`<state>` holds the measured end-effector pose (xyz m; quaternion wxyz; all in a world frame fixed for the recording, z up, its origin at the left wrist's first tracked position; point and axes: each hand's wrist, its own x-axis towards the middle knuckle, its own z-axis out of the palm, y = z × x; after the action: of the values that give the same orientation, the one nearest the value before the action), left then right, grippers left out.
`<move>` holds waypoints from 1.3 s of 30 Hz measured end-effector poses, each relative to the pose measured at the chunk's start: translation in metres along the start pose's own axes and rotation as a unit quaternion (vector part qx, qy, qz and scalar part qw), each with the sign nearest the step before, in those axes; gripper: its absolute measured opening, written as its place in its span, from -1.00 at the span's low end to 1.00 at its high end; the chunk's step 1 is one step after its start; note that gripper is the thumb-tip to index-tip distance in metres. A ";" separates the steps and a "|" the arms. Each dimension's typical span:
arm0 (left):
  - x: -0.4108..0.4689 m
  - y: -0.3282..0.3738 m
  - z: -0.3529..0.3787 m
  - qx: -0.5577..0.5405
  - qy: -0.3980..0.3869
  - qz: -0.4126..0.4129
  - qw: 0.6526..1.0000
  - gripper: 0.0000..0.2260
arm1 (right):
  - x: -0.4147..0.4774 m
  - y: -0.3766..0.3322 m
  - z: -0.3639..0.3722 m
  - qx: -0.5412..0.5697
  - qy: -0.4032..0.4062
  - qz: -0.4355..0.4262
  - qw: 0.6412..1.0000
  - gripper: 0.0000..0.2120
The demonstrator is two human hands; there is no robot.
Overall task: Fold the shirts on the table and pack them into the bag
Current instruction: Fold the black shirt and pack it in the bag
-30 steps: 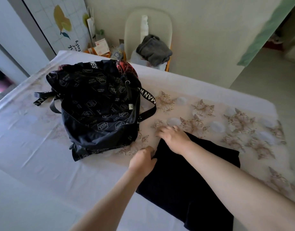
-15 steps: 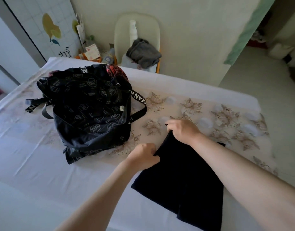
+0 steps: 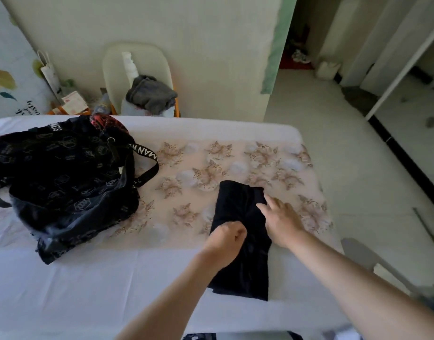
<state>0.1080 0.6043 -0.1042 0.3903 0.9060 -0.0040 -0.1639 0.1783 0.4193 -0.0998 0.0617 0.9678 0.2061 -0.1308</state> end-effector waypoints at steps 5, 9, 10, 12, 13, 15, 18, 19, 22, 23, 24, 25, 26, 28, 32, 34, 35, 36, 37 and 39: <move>-0.025 -0.068 0.030 0.298 -0.019 0.075 0.951 -0.37 | -0.029 -0.044 0.052 0.124 0.003 -0.052 0.991 -0.39; -0.050 -0.095 0.041 0.330 -0.027 0.095 0.939 -0.31 | -0.042 -0.040 0.078 0.039 -0.042 -0.061 0.996 -0.21; -0.053 -0.097 0.039 0.331 -0.030 0.101 0.938 -0.29 | -0.043 -0.038 0.079 0.028 -0.037 -0.056 0.997 -0.19; -0.060 -0.099 0.033 0.328 -0.016 0.136 0.935 -0.22 | -0.046 -0.044 0.078 0.018 -0.002 -0.054 0.998 -0.24; -0.062 -0.099 0.030 0.330 -0.001 0.163 0.930 -0.21 | -0.049 -0.049 0.076 0.027 0.030 -0.063 0.997 -0.28; -0.067 -0.100 0.024 0.330 0.011 0.200 0.922 -0.27 | -0.058 -0.058 0.073 0.055 0.096 -0.110 0.988 -0.35; -0.068 -0.101 0.023 0.329 0.017 0.238 0.914 -0.48 | -0.078 -0.065 0.074 0.064 0.083 -0.175 0.979 -0.25; -0.067 -0.100 0.025 0.332 0.018 0.232 0.914 -0.52 | -0.082 -0.066 0.076 0.052 0.067 -0.175 0.981 -0.19; -0.063 -0.091 0.027 0.289 0.041 0.209 0.933 -0.67 | -0.086 -0.064 0.083 0.027 0.036 -0.156 0.987 -0.13; -0.061 -0.084 0.025 0.269 0.034 0.189 0.944 -0.72 | -0.085 -0.062 0.084 0.023 0.032 -0.151 0.988 -0.14; -0.060 -0.076 0.022 0.255 0.021 0.164 0.953 -0.73 | -0.083 -0.059 0.084 0.022 0.035 -0.149 0.988 -0.20; -0.059 -0.065 0.017 0.247 0.011 0.138 0.959 -0.75 | -0.083 -0.057 0.080 0.036 0.036 -0.143 0.988 -0.31; -0.058 -0.054 0.009 0.235 -0.003 0.107 0.966 -0.78 | -0.082 -0.055 0.073 0.070 0.031 -0.131 0.988 -0.46; -0.050 -0.034 -0.008 0.184 -0.067 0.024 0.980 -0.84 | -0.080 -0.053 0.045 0.156 -0.006 -0.080 0.985 -0.73; -0.023 -0.022 -0.039 0.056 -0.147 -0.085 0.984 -0.77 | -0.058 -0.036 0.005 0.268 -0.059 0.018 0.961 -0.85; -0.016 -0.023 -0.043 0.060 -0.050 -0.080 0.994 -0.79 | -0.045 -0.026 0.000 0.296 -0.052 0.067 0.951 -0.69; -0.015 -0.023 -0.041 0.084 0.035 -0.062 0.994 -0.80 | -0.040 -0.022 0.000 0.316 -0.045 0.094 0.943 -0.67; -0.015 -0.023 -0.036 0.115 0.130 -0.019 0.985 -0.80 | -0.035 -0.019 0.002 0.330 -0.035 0.118 0.936 -0.67; -0.016 -0.024 -0.027 0.149 0.207 0.052 0.966 -0.82 | -0.031 -0.018 0.006 0.332 -0.024 0.134 0.934 -0.69; -0.023 -0.024 -0.005 0.196 0.248 0.208 0.926 -0.84 | -0.026 -0.019 0.017 0.311 -0.005 0.155 0.938 -0.70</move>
<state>0.0848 0.6280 -0.1113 0.2184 0.9550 -0.1277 0.1545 0.1435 0.4233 -0.1103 -0.2215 0.9579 0.0020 -0.1824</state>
